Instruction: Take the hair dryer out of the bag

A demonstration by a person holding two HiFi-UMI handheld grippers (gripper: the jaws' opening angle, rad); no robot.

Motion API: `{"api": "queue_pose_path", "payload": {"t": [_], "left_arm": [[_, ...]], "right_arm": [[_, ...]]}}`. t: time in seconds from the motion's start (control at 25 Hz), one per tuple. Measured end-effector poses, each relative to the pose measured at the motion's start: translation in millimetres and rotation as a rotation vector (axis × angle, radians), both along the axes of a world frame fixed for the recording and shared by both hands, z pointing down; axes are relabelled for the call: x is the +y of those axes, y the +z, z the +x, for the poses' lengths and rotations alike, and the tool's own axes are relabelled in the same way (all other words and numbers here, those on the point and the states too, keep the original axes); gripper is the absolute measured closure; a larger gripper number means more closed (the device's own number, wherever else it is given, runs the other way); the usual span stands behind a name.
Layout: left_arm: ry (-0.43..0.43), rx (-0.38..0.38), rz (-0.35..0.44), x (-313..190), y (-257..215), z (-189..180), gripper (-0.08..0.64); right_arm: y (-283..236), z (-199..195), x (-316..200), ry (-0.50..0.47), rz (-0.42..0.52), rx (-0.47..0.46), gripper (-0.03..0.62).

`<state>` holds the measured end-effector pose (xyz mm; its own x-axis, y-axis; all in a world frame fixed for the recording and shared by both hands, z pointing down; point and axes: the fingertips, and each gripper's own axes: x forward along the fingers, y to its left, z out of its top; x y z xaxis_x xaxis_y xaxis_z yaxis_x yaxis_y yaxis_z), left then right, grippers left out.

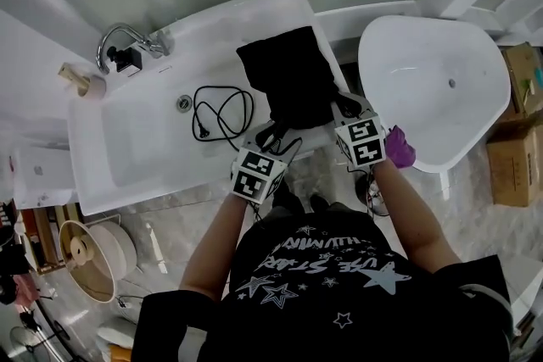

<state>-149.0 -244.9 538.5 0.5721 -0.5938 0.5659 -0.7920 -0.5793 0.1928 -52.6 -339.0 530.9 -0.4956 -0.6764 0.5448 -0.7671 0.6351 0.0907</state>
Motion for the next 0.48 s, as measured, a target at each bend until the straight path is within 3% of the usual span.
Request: {"api": "queue_pose_path", "payload": {"t": [0.32,0.48], "left_arm": [[0.134,0.039,-0.007,-2.9,-2.1,29.8,0.287],[0.151,0.030,0.006,-10.5,2.1,39.5,0.287]], "right_arm": [[-11.8,-10.5,-6.7,0.030,0.010,-0.037,0.565],[-12.8,-11.8,-8.5,0.040,0.009,-0.044,0.565]]}}
